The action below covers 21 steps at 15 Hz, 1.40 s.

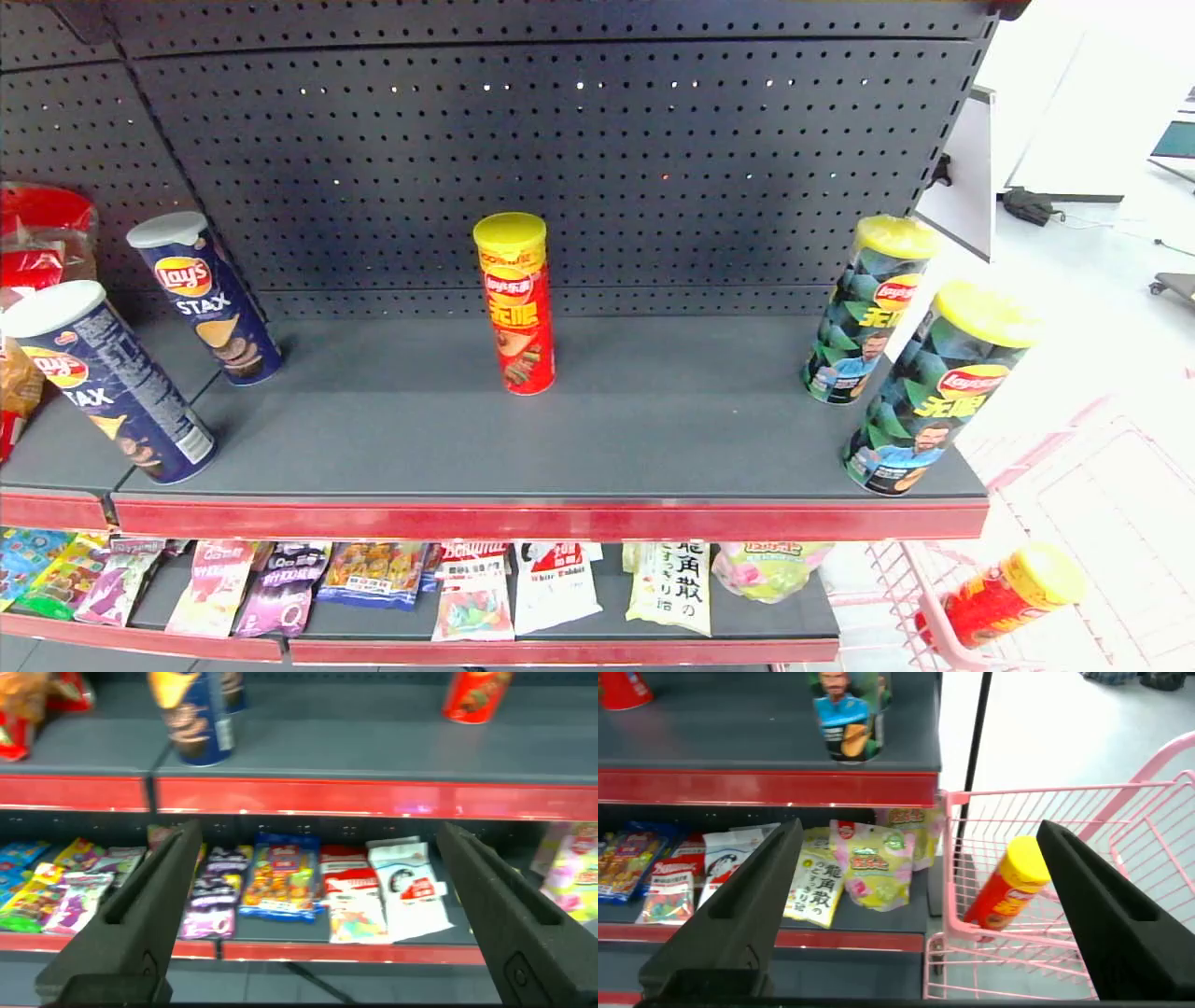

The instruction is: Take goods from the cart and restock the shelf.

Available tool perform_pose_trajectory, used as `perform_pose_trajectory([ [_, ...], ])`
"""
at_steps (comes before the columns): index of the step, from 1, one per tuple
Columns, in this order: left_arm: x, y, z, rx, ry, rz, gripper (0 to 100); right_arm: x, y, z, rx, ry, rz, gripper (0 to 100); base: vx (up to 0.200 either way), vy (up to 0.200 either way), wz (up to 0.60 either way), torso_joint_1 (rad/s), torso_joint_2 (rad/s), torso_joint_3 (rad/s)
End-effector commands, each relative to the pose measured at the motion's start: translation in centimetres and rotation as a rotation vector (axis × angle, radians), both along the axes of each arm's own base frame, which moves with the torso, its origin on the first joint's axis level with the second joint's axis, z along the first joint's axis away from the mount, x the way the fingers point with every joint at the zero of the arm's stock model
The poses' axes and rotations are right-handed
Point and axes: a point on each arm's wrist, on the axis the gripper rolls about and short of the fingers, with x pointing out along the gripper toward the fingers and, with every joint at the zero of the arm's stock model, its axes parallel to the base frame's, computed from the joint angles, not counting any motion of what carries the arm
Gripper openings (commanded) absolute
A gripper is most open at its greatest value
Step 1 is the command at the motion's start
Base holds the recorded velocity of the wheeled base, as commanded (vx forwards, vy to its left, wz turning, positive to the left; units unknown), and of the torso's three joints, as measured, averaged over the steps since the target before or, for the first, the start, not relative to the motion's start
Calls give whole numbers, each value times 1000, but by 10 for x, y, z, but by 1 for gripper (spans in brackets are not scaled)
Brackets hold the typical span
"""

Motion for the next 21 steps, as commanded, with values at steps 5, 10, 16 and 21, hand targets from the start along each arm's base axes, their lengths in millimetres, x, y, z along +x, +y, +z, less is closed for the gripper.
perform_pose_trajectory([
  [5,0,0,0,-2,0,1,100,0,0,0,1,0,-1,100,0,0,-240,2,4,0],
  [10,0,0,0,-2,2,1,100,0,0,0,3,0,-1,100,0,0,-600,2,2,4],
  [16,0,0,0,-2,2,1,100,0,0,0,1,0,1,100,0,0,-400,2,1,2],
  [21,0,0,0,-2,0,1,100,0,0,0,6,-2,-1,100,0,0,0,-51,121,70],
])
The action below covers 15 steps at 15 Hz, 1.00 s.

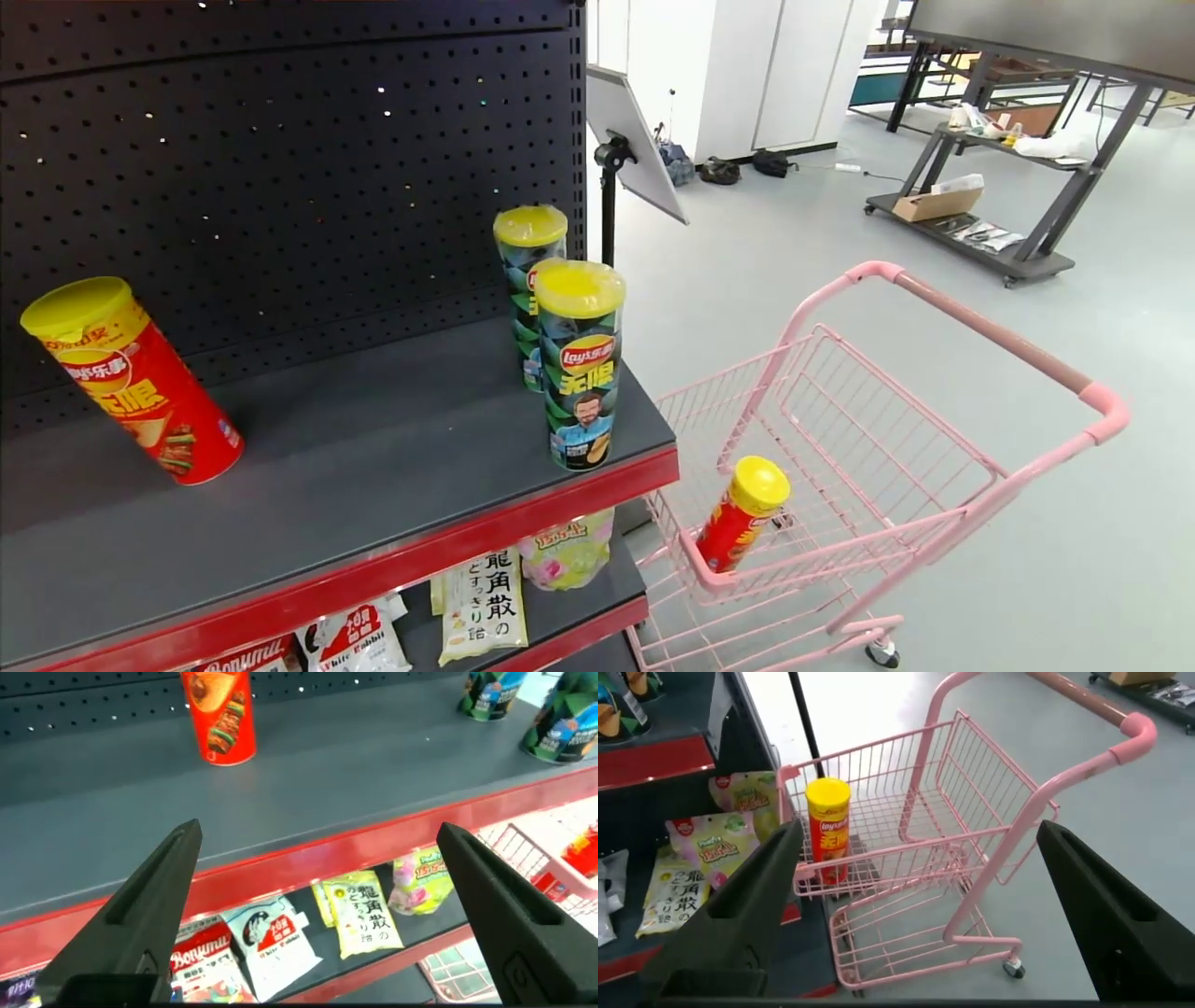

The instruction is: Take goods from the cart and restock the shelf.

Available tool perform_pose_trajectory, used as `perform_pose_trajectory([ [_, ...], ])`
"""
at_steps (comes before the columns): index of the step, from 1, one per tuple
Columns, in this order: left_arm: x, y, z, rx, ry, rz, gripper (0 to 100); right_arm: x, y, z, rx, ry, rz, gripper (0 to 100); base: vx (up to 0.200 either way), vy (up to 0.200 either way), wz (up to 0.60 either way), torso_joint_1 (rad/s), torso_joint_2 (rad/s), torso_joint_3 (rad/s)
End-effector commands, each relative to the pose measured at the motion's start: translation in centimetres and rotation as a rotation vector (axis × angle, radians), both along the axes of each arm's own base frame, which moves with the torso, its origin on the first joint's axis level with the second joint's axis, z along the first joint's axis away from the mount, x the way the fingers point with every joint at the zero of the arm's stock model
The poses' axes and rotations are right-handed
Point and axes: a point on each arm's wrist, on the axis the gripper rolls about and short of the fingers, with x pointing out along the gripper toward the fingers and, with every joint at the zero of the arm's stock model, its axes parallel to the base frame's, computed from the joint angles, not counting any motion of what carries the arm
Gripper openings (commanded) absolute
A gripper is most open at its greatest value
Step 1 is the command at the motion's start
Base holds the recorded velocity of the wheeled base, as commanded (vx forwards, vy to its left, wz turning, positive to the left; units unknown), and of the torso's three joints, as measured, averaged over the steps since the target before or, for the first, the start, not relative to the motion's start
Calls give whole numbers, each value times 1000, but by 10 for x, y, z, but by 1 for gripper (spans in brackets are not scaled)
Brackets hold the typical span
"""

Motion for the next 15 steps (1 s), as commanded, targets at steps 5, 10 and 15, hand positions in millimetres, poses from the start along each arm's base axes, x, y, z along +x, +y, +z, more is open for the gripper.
perform_pose_trajectory([
  [5,0,0,0,-1,3,1,100,0,0,0,2,-1,0,100,0,0,0,-140,337,194],
  [10,0,0,0,-1,1,1,100,0,0,0,2,-1,0,100,0,0,0,-140,355,208],
  [15,0,0,0,-1,1,1,100,0,0,0,0,0,-1,100,0,0,0,-143,371,231],
])
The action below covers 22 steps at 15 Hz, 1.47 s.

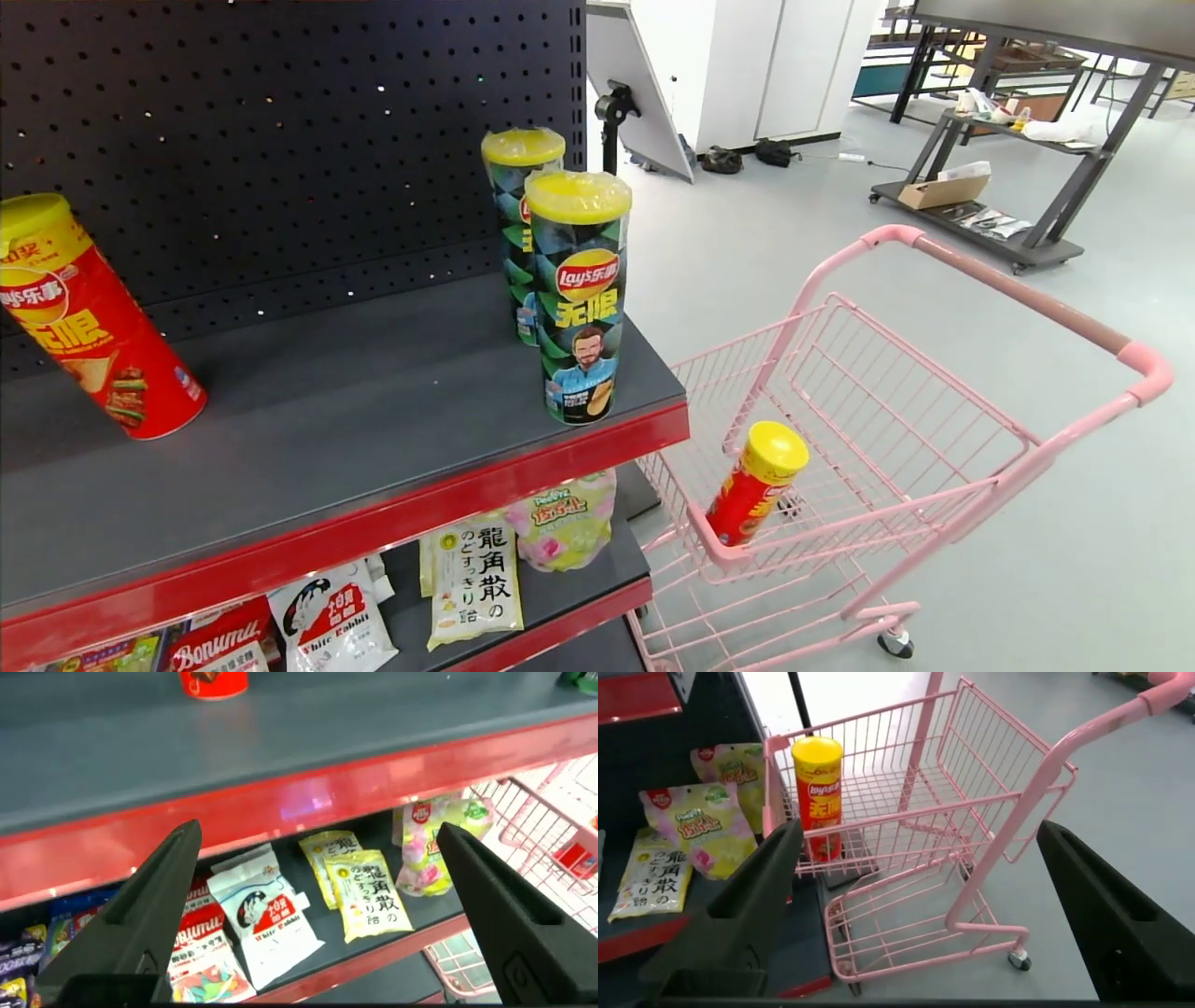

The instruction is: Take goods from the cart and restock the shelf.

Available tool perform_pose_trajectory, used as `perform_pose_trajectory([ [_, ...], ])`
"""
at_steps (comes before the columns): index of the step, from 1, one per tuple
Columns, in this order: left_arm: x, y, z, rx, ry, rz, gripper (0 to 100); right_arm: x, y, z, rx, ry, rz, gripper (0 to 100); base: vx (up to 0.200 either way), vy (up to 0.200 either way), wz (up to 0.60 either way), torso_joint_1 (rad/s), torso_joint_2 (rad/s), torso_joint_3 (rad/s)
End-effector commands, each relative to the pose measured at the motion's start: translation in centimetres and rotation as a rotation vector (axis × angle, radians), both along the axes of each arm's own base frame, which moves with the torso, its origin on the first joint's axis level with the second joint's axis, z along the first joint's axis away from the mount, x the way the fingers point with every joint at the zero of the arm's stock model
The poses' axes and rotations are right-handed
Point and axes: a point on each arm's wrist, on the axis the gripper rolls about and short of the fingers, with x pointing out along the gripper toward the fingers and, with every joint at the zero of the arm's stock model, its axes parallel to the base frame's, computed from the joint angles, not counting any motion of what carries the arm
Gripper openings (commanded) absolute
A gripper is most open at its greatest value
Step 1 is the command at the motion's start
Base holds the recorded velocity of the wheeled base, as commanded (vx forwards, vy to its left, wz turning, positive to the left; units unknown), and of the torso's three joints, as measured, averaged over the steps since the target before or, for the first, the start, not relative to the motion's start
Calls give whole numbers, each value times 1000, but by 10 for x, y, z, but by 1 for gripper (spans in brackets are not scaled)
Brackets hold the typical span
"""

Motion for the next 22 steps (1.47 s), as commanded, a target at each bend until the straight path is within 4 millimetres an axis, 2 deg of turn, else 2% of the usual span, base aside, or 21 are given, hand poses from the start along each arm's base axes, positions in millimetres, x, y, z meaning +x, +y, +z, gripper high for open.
perform_pose_trajectory([
  [1,0,0,0,-1,0,2,100,0,0,0,0,-1,1,100,0,0,0,-139,393,242],
  [6,0,0,0,-1,2,2,100,0,0,0,-3,-1,2,100,0,0,0,-154,434,282],
  [9,0,0,0,-1,0,2,100,0,0,0,-7,-4,1,100,0,0,0,-48,129,97],
  [10,0,0,0,-1,0,2,100,-1,0,6,-4,-13,8,100,0,0,0,0,0,0],
  [11,0,0,0,-1,0,2,100,7,-1,61,46,1,-4,100,0,0,0,0,0,0],
  [12,0,0,0,-1,2,2,100,25,-1,114,154,10,-23,100,0,0,0,0,0,0],
  [13,0,0,0,-1,0,2,100,48,1,148,195,44,35,100,0,0,0,0,0,0],
  [14,0,0,0,-1,0,2,100,71,6,154,141,105,153,100,0,0,0,0,0,0],
  [15,0,0,0,-1,0,2,100,97,10,150,125,159,193,100,0,0,0,0,0,0],
  [17,0,0,0,-1,0,2,100,154,20,120,155,254,221,100,0,0,0,0,0,0],
  [20,0,0,0,-1,0,2,100,202,32,66,151,380,276,100,0,0,0,0,0,0],
  [22,0,0,0,-1,0,2,100,222,42,44,146,416,328,100,0,0,0,0,0,0],
])
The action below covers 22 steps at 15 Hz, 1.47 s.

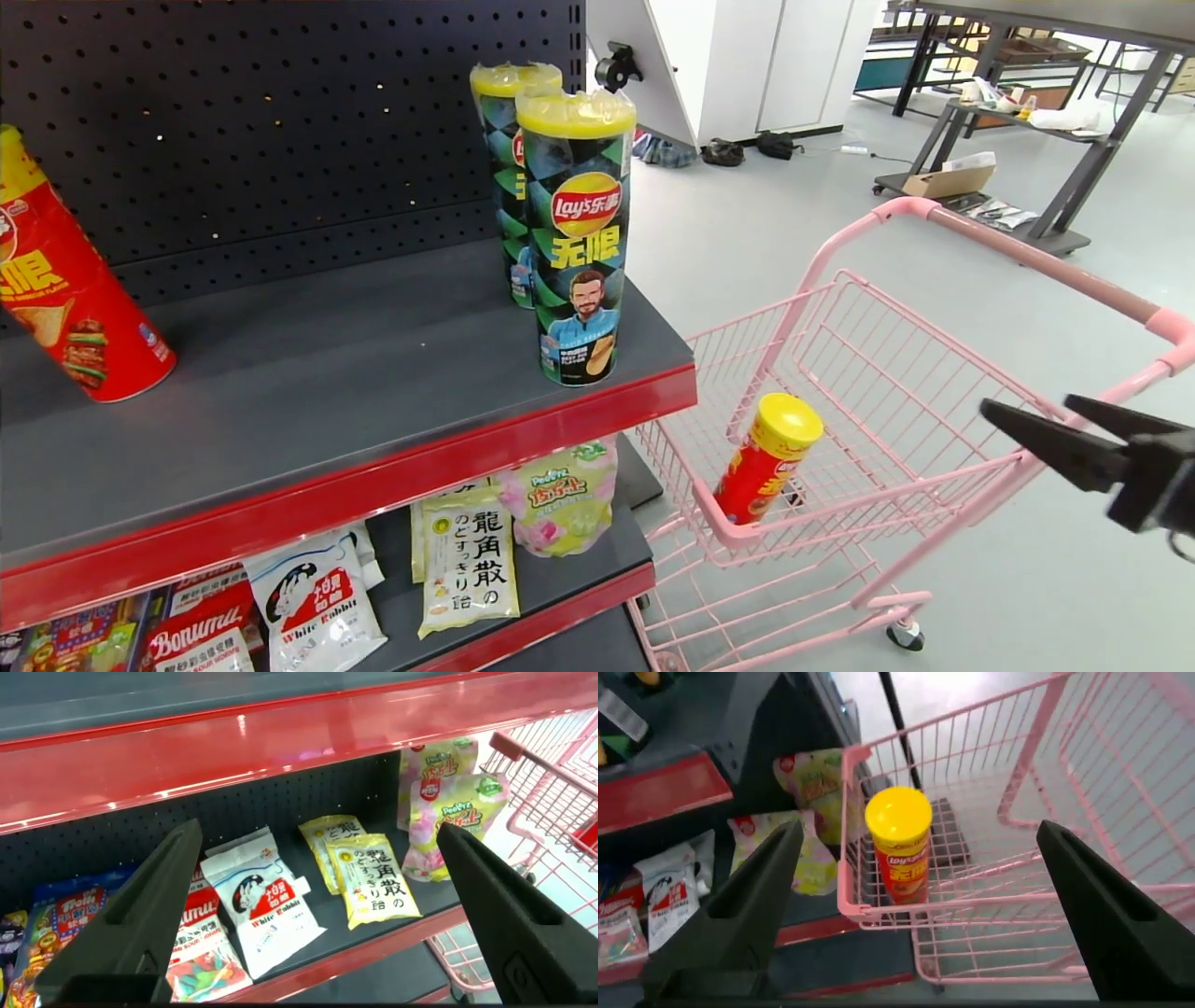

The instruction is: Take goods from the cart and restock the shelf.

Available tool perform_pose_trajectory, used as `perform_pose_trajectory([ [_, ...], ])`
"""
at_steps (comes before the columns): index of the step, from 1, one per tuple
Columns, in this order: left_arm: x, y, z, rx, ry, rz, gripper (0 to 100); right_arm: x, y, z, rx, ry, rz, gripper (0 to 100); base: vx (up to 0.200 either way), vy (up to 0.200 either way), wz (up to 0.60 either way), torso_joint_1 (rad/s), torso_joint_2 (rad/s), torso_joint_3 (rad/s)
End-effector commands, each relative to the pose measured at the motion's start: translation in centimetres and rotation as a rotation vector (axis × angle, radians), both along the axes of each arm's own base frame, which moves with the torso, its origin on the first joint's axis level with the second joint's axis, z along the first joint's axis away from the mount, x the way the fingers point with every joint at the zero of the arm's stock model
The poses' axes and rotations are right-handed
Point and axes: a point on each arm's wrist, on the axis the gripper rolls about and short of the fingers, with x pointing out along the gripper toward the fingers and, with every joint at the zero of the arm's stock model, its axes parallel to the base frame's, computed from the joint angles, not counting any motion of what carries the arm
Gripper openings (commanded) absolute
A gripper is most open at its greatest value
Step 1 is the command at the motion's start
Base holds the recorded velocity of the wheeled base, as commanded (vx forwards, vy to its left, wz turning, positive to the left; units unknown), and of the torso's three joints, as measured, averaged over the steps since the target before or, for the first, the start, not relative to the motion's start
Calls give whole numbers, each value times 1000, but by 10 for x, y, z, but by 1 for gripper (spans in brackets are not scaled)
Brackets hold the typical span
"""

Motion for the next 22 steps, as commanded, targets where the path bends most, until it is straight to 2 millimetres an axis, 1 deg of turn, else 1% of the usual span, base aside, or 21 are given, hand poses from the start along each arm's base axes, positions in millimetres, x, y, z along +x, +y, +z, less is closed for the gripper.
perform_pose_trajectory([
  [1,0,0,0,-2,1,0,100,60,23,-71,-24,245,113,100,0,0,0,0,0,0],
  [3,0,0,0,0,1,2,100,67,28,-80,-30,280,127,100,0,0,0,0,0,0],
  [4,0,0,0,-2,1,0,100,74,32,-90,-38,321,137,100,0,0,0,0,0,0],
  [7,0,0,0,0,1,2,100,98,39,-109,-32,297,146,100,0,0,0,0,0,0],
  [10,0,0,0,-2,1,0,100,110,41,-123,-31,312,147,100,0,0,0,0,0,0],
  [11,0,0,0,-2,1,0,100,110,41,-123,-31,312,147,100,0,0,0,0,0,0],
  [15,0,0,0,0,1,2,100,132,47,-135,-25,307,158,100,0,0,0,0,0,0],
  [18,0,0,0,-2,1,2,100,149,60,-137,-21,267,185,100,0,0,0,0,0,0],
  [20,0,0,0,0,1,0,100,150,61,-138,-20,266,188,100,0,0,0,0,0,0],
  [21,0,0,0,-2,1,2,100,154,66,-148,-25,287,200,100,0,0,0,0,0,0],
  [22,0,0,0,0,1,2,100,156,67,-149,-25,286,201,100,0,0,0,0,0,0],
])
